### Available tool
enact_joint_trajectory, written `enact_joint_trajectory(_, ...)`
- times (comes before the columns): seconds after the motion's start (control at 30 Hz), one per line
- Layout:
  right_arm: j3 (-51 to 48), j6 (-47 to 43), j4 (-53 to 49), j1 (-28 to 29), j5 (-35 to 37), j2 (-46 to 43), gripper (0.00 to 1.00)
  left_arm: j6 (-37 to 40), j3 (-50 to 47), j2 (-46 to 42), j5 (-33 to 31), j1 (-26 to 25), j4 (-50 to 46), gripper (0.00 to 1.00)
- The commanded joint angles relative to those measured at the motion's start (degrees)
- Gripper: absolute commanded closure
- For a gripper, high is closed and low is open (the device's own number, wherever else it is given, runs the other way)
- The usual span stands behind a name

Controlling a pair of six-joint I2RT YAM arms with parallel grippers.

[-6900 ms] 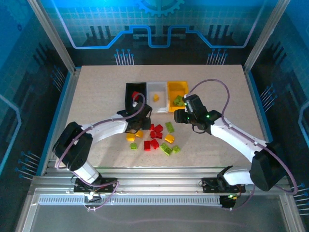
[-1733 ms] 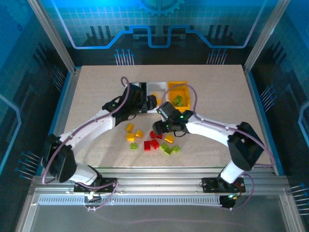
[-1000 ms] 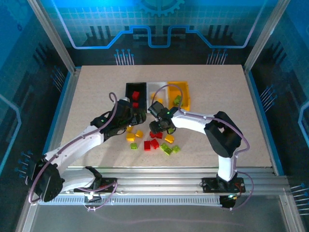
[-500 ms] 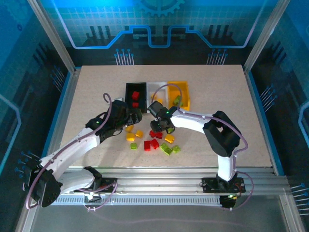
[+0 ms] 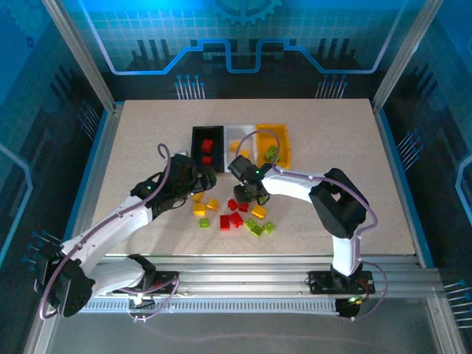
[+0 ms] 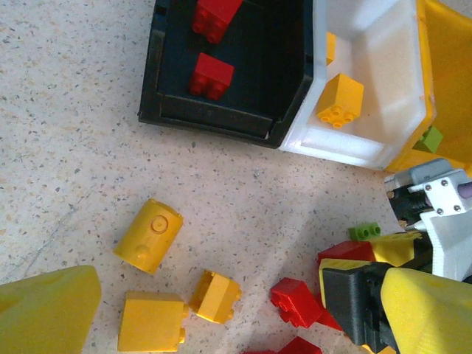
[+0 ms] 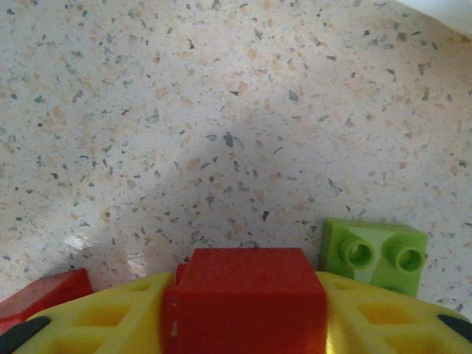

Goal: Sort the legos into containers by color

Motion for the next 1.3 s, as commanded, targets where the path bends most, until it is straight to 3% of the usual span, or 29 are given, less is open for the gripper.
enact_joint_trajectory(0.0, -0.5, 0.3, -0.6, 0.1, 0.0, 0.4, 0.54, -0.6, -1.0, -1.0, -0.8, 0.6, -1.1, 0.01)
enact_joint_trajectory(0.13, -0.9, -0.5, 0.3, 0.0, 0.8, -3.6, 0.6, -0.6, -1.1, -1.1, -0.6, 0.6, -1.2, 0.01)
enact_joint_trajectory(0.37, 2.2, -2.0, 0.6, -2.0, 1.0, -10.6, 0.61, -0.6, -2.8, -2.0, 0.4, 0.6, -0.7, 0.01)
enact_joint_trajectory(0.83, 26.1, -1.5, -3.4, -8.3, -1.8, 6.6, 0.62, -1.7, -6.0, -3.5, 3.6, 0.5, -1.1, 0.01)
enact_joint_trajectory(1.13, 26.3, -5.3, -1.5, -5.7, -3.1, 5.0, 0.62, -1.2, -6.0, -5.7, 0.4, 0.5, -3.1, 0.01)
enact_joint_trajectory(1.27, 27.4, -7.9, 0.2, -3.0, -7.2, 5.2, 0.61, -1.1, -5.8, -7.3, -1.7, 0.6, -4.6, 0.01)
